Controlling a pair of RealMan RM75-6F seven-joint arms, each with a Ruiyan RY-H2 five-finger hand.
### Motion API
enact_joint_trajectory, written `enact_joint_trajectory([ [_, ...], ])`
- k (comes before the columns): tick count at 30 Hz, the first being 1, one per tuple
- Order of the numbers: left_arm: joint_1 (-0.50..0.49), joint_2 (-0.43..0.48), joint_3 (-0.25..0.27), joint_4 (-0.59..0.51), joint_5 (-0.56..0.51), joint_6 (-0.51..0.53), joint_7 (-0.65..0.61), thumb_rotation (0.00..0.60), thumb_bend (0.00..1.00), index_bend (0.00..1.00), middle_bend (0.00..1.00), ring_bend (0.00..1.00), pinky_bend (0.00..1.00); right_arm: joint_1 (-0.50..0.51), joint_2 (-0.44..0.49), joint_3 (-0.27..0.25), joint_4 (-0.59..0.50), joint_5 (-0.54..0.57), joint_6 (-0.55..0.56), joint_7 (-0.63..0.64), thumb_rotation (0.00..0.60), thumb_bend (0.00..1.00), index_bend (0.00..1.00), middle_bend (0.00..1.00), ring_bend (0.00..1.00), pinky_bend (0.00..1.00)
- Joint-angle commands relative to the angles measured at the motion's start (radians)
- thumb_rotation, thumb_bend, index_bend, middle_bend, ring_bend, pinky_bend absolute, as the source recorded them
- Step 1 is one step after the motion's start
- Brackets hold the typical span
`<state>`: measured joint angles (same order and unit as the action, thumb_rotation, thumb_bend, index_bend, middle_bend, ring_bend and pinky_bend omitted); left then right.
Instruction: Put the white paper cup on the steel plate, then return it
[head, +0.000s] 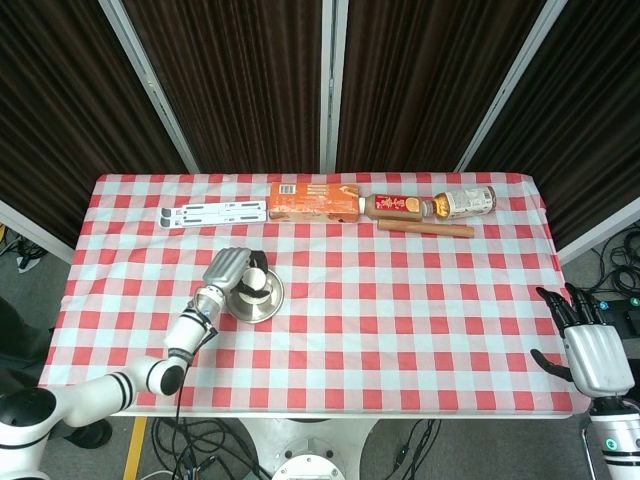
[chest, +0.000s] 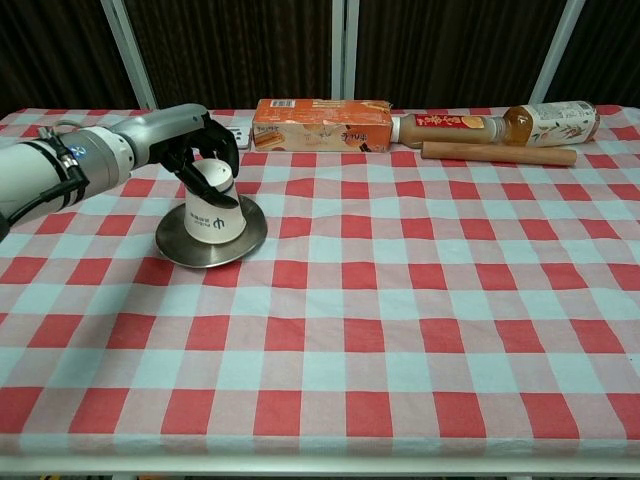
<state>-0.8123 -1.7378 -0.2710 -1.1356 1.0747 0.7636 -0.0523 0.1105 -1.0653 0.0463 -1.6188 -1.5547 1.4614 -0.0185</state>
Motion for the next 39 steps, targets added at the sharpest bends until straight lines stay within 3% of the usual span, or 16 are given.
enact_joint_trajectory([
  [1, 0.009, 0.012, 0.003, -0.025, 0.000, 0.000, -0.012, 0.600, 0.13, 0.52, 0.55, 0.44, 0.59, 0.000, -0.001, -0.001, 0.002, 0.000, -0.001, 0.002, 0.600, 0.08, 0.11, 0.18, 0.00, 0.09],
  [9, 0.045, 0.083, 0.032, -0.138, 0.036, 0.000, -0.057, 0.600, 0.13, 0.52, 0.55, 0.44, 0.59, 0.004, -0.006, -0.004, 0.009, -0.002, -0.010, 0.008, 0.600, 0.08, 0.11, 0.18, 0.00, 0.09],
  [19, 0.018, -0.009, 0.006, 0.014, 0.020, 0.033, -0.048, 0.600, 0.13, 0.52, 0.55, 0.44, 0.59, -0.002, 0.002, -0.003, -0.002, -0.004, 0.004, 0.000, 0.600, 0.08, 0.11, 0.18, 0.00, 0.09],
  [31, 0.072, 0.067, 0.056, -0.117, 0.089, 0.055, -0.096, 0.600, 0.13, 0.52, 0.55, 0.44, 0.59, 0.004, -0.002, -0.004, -0.003, -0.006, -0.005, -0.002, 0.600, 0.08, 0.11, 0.18, 0.00, 0.09],
  [39, 0.042, -0.003, 0.017, 0.008, 0.067, 0.058, -0.104, 0.600, 0.13, 0.52, 0.55, 0.44, 0.58, -0.003, 0.004, -0.003, -0.011, -0.003, 0.004, -0.008, 0.600, 0.08, 0.11, 0.18, 0.00, 0.09],
])
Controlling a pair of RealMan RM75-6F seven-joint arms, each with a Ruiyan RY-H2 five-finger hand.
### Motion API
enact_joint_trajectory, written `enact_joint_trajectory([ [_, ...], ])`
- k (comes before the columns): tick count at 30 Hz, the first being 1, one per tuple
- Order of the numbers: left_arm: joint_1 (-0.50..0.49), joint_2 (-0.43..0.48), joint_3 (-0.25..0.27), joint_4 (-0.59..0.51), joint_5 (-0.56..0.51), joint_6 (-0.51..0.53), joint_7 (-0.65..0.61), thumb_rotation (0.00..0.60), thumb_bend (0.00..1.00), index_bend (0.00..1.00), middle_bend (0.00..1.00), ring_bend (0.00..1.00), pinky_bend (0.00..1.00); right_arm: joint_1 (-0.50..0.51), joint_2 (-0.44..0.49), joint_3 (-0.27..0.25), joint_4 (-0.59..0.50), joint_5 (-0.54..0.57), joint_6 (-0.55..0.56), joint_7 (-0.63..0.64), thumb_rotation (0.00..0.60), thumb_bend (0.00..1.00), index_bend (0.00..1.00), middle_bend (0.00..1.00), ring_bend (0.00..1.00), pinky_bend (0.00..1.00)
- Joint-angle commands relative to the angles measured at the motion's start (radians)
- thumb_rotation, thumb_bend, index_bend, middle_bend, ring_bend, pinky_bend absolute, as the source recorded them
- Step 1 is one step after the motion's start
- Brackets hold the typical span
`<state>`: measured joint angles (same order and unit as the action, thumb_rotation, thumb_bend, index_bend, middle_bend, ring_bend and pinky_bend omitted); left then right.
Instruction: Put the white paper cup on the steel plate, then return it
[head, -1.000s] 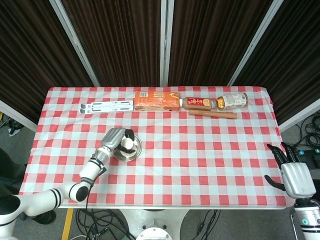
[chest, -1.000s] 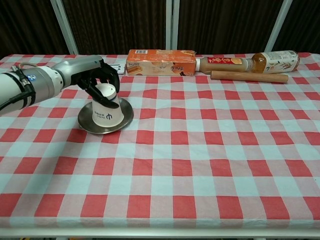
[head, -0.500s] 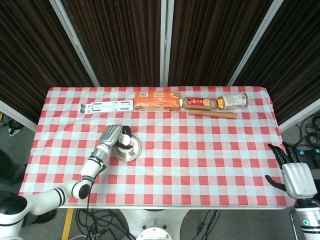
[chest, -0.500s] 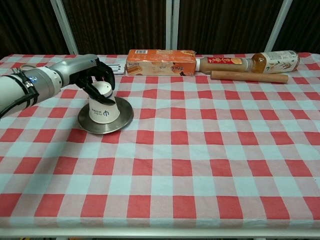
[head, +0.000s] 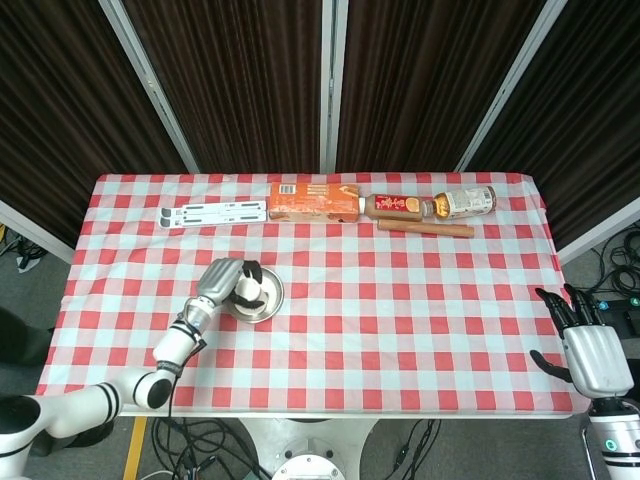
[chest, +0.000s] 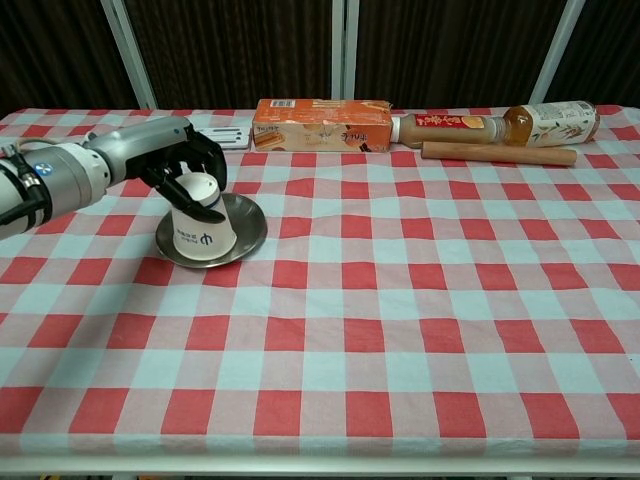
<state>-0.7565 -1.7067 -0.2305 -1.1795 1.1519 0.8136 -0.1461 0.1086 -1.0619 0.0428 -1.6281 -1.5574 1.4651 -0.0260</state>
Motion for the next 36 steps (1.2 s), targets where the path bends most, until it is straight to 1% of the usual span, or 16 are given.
enact_joint_trajectory([
  [1, -0.017, -0.045, -0.030, 0.071, -0.010, 0.013, -0.018, 0.600, 0.13, 0.52, 0.55, 0.44, 0.58, -0.001, 0.000, 0.000, -0.002, -0.001, 0.001, -0.002, 0.600, 0.08, 0.11, 0.18, 0.00, 0.09],
  [5, -0.011, -0.050, -0.031, 0.086, -0.006, 0.011, -0.045, 0.600, 0.13, 0.52, 0.55, 0.44, 0.58, 0.000, 0.000, -0.001, -0.004, -0.001, 0.000, -0.003, 0.600, 0.08, 0.11, 0.18, 0.00, 0.09],
  [9, 0.014, -0.020, -0.001, 0.042, 0.015, 0.007, -0.067, 0.600, 0.13, 0.52, 0.55, 0.44, 0.58, 0.002, -0.001, -0.002, -0.003, -0.001, -0.006, -0.002, 0.600, 0.08, 0.11, 0.18, 0.00, 0.09],
  [12, 0.038, 0.002, 0.027, 0.000, 0.042, 0.027, -0.068, 0.600, 0.13, 0.52, 0.55, 0.44, 0.58, 0.004, -0.002, -0.001, -0.001, -0.002, -0.007, -0.003, 0.600, 0.08, 0.11, 0.18, 0.00, 0.09],
  [15, 0.045, 0.005, 0.037, -0.013, 0.061, 0.044, -0.058, 0.600, 0.13, 0.52, 0.55, 0.44, 0.58, 0.005, -0.002, 0.000, 0.000, 0.001, -0.009, -0.001, 0.600, 0.08, 0.11, 0.18, 0.00, 0.09],
  [20, 0.015, -0.036, 0.013, 0.053, 0.051, 0.040, -0.024, 0.600, 0.13, 0.52, 0.55, 0.44, 0.58, 0.001, -0.001, -0.001, 0.000, 0.004, -0.006, -0.001, 0.600, 0.08, 0.11, 0.18, 0.00, 0.09],
  [24, -0.018, -0.075, -0.025, 0.128, 0.015, 0.008, -0.031, 0.600, 0.13, 0.52, 0.55, 0.44, 0.58, -0.001, 0.000, -0.001, -0.005, 0.003, -0.003, -0.004, 0.600, 0.08, 0.11, 0.18, 0.00, 0.09],
  [26, -0.018, -0.081, -0.031, 0.140, 0.016, 0.016, -0.035, 0.600, 0.13, 0.52, 0.55, 0.44, 0.58, 0.000, 0.000, -0.002, -0.006, 0.002, -0.004, -0.005, 0.600, 0.08, 0.11, 0.18, 0.00, 0.09],
  [28, -0.011, -0.074, -0.023, 0.128, 0.025, 0.023, -0.038, 0.600, 0.13, 0.52, 0.55, 0.44, 0.58, 0.001, -0.002, -0.003, -0.006, 0.001, -0.008, -0.006, 0.600, 0.08, 0.11, 0.18, 0.00, 0.09],
  [33, 0.024, -0.028, 0.021, 0.046, 0.049, 0.025, -0.041, 0.600, 0.13, 0.52, 0.55, 0.44, 0.58, 0.008, -0.004, -0.002, -0.006, 0.002, -0.018, -0.010, 0.600, 0.08, 0.11, 0.18, 0.00, 0.09],
  [36, 0.041, -0.008, 0.034, 0.005, 0.060, 0.037, -0.045, 0.600, 0.13, 0.52, 0.55, 0.44, 0.58, 0.008, -0.002, 0.000, -0.005, 0.004, -0.017, -0.009, 0.600, 0.08, 0.11, 0.18, 0.00, 0.09],
])
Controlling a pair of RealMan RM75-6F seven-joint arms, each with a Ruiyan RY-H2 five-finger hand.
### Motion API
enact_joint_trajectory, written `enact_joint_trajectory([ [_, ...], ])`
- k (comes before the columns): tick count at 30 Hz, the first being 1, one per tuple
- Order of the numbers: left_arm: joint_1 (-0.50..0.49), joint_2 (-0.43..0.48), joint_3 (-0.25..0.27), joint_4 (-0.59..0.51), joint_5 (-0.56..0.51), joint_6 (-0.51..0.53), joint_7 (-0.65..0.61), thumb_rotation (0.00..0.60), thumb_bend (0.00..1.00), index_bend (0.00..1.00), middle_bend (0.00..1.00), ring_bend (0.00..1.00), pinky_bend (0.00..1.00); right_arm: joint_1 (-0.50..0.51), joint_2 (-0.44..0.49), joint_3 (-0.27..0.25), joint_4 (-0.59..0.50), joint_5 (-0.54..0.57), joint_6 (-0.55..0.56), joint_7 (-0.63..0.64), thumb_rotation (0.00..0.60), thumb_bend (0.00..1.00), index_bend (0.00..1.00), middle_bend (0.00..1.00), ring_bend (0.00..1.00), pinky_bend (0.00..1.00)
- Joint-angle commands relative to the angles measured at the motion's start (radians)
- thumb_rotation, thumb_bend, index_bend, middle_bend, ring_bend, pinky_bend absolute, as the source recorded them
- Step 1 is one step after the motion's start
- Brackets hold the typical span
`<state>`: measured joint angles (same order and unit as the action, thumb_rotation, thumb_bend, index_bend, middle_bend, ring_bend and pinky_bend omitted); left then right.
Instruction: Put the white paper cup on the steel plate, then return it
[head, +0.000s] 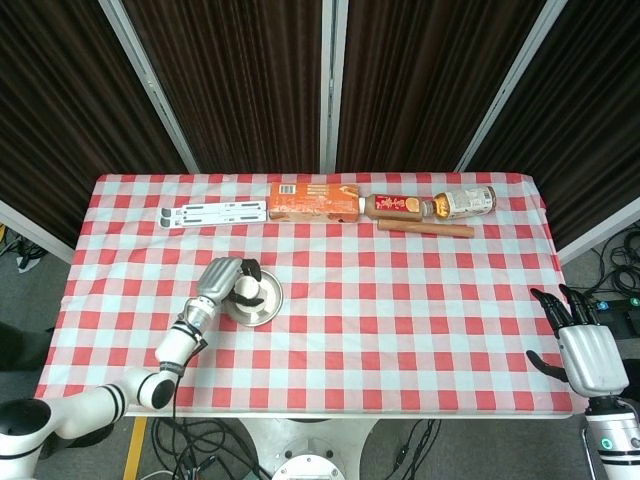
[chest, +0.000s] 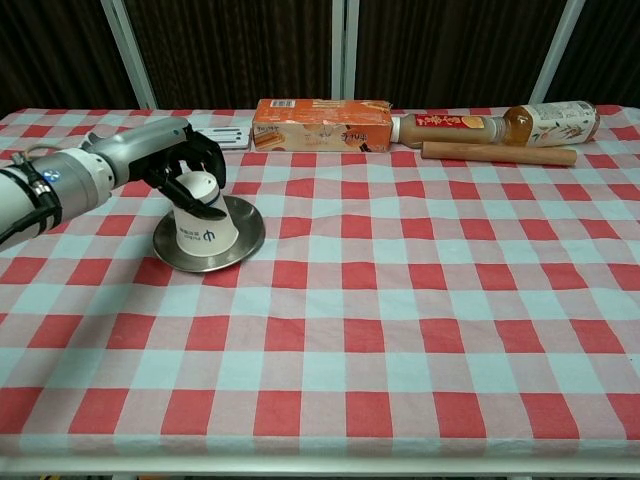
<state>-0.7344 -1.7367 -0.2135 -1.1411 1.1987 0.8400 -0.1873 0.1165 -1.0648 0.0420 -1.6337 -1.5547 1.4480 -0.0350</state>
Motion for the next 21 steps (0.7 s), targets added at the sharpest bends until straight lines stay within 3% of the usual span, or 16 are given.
enact_joint_trajectory([
  [1, 0.020, 0.024, 0.019, -0.039, 0.016, 0.013, -0.004, 0.600, 0.13, 0.52, 0.55, 0.44, 0.58, -0.001, 0.001, 0.001, 0.000, 0.003, 0.001, 0.000, 0.600, 0.08, 0.11, 0.18, 0.00, 0.09],
  [11, -0.027, -0.045, -0.034, 0.089, -0.022, 0.003, 0.039, 0.600, 0.13, 0.52, 0.55, 0.44, 0.58, -0.004, 0.002, 0.001, -0.008, 0.004, 0.006, -0.005, 0.600, 0.08, 0.11, 0.18, 0.00, 0.09],
  [21, 0.023, 0.043, 0.017, -0.074, 0.016, 0.015, 0.021, 0.600, 0.13, 0.52, 0.55, 0.44, 0.58, 0.002, -0.001, -0.001, -0.003, 0.002, -0.005, -0.003, 0.600, 0.08, 0.11, 0.18, 0.00, 0.09],
])
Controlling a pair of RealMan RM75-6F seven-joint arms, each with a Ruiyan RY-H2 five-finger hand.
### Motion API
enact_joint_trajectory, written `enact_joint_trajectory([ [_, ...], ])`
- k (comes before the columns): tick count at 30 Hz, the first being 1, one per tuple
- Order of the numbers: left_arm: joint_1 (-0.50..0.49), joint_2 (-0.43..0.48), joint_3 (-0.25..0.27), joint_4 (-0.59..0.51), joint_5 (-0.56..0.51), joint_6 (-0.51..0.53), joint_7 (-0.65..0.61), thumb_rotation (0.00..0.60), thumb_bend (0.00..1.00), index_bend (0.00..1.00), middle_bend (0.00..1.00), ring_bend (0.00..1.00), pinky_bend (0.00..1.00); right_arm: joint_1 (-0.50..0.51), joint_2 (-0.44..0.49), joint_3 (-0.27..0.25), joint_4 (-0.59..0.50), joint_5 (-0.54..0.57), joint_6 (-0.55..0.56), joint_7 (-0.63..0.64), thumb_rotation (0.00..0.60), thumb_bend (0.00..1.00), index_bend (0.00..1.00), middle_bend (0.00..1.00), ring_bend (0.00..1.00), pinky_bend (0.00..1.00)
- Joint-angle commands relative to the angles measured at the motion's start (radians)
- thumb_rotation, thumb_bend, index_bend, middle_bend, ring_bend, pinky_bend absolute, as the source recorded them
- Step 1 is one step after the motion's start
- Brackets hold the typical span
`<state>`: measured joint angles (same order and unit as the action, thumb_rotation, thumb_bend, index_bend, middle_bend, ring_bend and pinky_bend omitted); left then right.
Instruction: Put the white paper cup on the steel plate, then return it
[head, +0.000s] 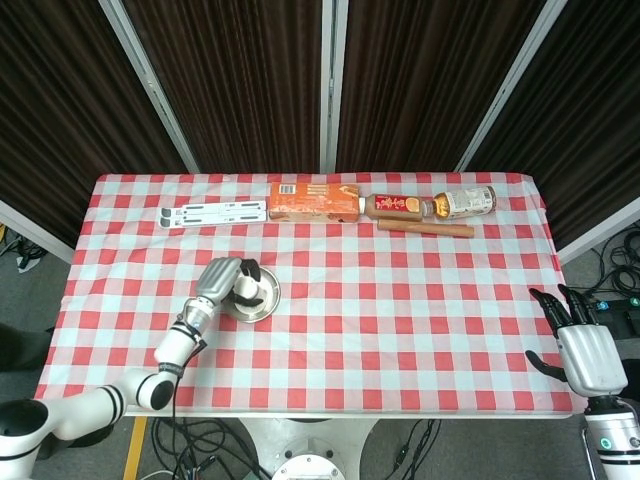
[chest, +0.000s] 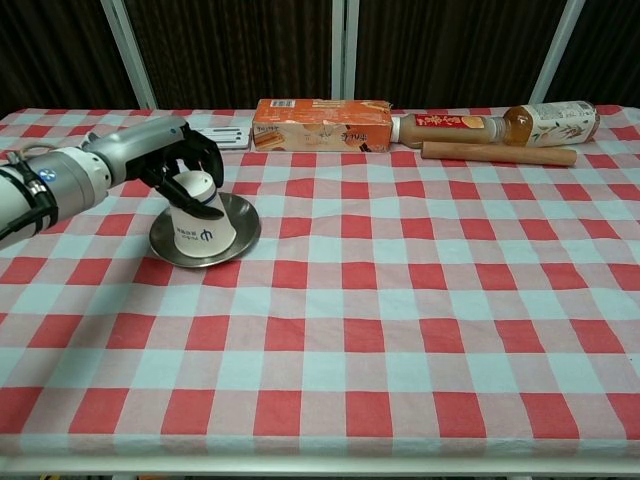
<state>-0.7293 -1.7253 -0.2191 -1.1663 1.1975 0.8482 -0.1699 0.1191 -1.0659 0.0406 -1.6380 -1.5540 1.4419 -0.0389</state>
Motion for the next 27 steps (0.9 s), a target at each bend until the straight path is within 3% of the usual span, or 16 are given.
enact_joint_trajectory([
  [1, 0.019, 0.035, 0.024, -0.055, 0.018, 0.007, 0.007, 0.600, 0.13, 0.52, 0.55, 0.44, 0.58, -0.001, 0.000, 0.001, 0.002, 0.002, 0.002, 0.002, 0.600, 0.08, 0.11, 0.18, 0.00, 0.09],
  [13, -0.034, -0.053, -0.044, 0.113, -0.039, -0.016, 0.005, 0.600, 0.13, 0.52, 0.55, 0.44, 0.58, -0.006, 0.001, 0.000, 0.001, 0.004, 0.008, 0.005, 0.600, 0.08, 0.11, 0.18, 0.00, 0.09],
  [22, 0.038, 0.062, 0.003, -0.089, 0.049, 0.048, -0.082, 0.600, 0.13, 0.52, 0.55, 0.44, 0.58, 0.002, 0.001, 0.003, 0.000, -0.003, 0.004, 0.003, 0.600, 0.08, 0.11, 0.18, 0.00, 0.09],
  [27, 0.065, 0.129, -0.026, -0.149, 0.068, 0.123, -0.111, 0.600, 0.13, 0.52, 0.55, 0.44, 0.58, 0.000, 0.002, 0.004, 0.000, -0.008, 0.013, 0.008, 0.600, 0.08, 0.11, 0.18, 0.00, 0.09],
])
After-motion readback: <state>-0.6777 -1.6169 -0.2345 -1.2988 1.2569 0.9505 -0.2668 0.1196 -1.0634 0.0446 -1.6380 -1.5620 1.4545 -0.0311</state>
